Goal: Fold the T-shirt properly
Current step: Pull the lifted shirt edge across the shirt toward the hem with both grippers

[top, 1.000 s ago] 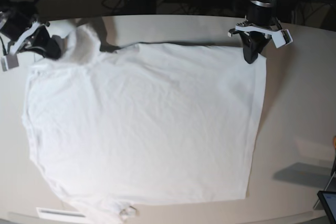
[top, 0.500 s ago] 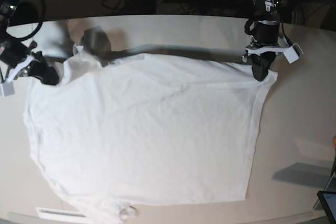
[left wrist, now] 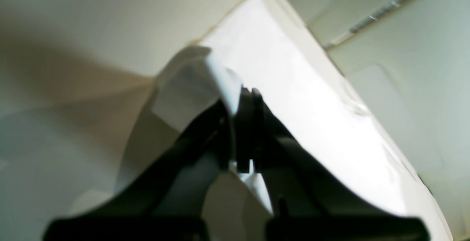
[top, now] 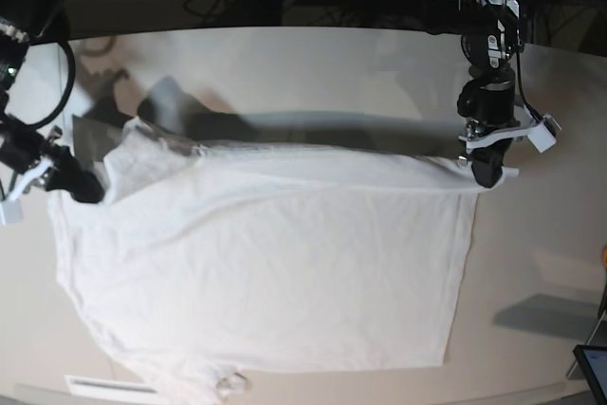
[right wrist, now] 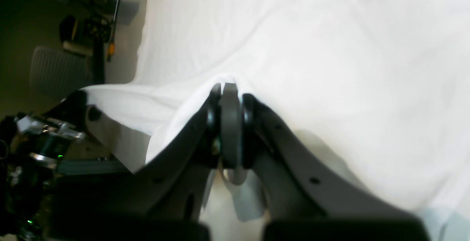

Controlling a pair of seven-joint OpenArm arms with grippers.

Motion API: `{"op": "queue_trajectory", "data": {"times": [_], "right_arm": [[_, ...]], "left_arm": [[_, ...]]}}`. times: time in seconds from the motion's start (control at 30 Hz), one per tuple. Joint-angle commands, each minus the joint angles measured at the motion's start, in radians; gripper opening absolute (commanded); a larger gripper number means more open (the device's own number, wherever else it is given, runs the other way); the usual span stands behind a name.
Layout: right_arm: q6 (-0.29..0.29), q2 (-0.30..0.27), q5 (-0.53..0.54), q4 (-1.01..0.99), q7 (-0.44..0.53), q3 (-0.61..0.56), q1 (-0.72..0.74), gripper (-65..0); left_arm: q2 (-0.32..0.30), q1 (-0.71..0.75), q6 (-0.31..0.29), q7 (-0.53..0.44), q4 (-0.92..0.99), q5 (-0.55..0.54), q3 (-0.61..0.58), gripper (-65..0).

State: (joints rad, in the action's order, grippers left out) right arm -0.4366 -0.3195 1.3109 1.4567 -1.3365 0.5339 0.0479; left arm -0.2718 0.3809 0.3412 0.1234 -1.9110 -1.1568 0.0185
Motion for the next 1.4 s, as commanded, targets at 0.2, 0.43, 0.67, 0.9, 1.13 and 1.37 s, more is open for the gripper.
{"op": "queue_trajectory", "data": {"times": [0.2, 0.43, 0.67, 0.9, 1.13, 1.37], "right_arm": [[-0.003, -0.037, -0.02, -0.106, 0.048, -0.048, 0.123, -64.9], [-0.005, -0.033, -0.115, -0.193, 0.065, -0.076, 0.212, -64.9], [-0.005, -0.036, -0.115, -0.193, 0.039, -0.071, 0.247, -64.9], [-0.009, -0.057, -0.11, -0.192, 0.038, -0.065, 0.205, -64.9], [-0.006, -0.102, -0.035, -0.13, 0.036, -0.007, 0.206, -64.9], [-0.003, -0.125, -0.037, -0.135, 0.036, -0.005, 0.228, -64.9]], "left_arm": [[-0.01, -0.084, 0.043, -0.028, 0.074, 0.005, 0.004, -65.0], [-0.005, -0.15, 0.045, -0.028, 0.133, -0.065, -0.004, -65.0], [-0.028, -0.175, 0.045, -0.028, 0.152, -0.159, -0.012, -65.0], [-0.056, -0.136, 0.04, 0.022, 0.123, -0.157, -0.058, -65.0], [-0.053, -0.107, 0.04, 0.106, 0.084, -0.157, -0.064, -65.0], [-0.045, -0.109, 0.039, 0.17, 0.074, -0.157, -0.064, -65.0]]}}
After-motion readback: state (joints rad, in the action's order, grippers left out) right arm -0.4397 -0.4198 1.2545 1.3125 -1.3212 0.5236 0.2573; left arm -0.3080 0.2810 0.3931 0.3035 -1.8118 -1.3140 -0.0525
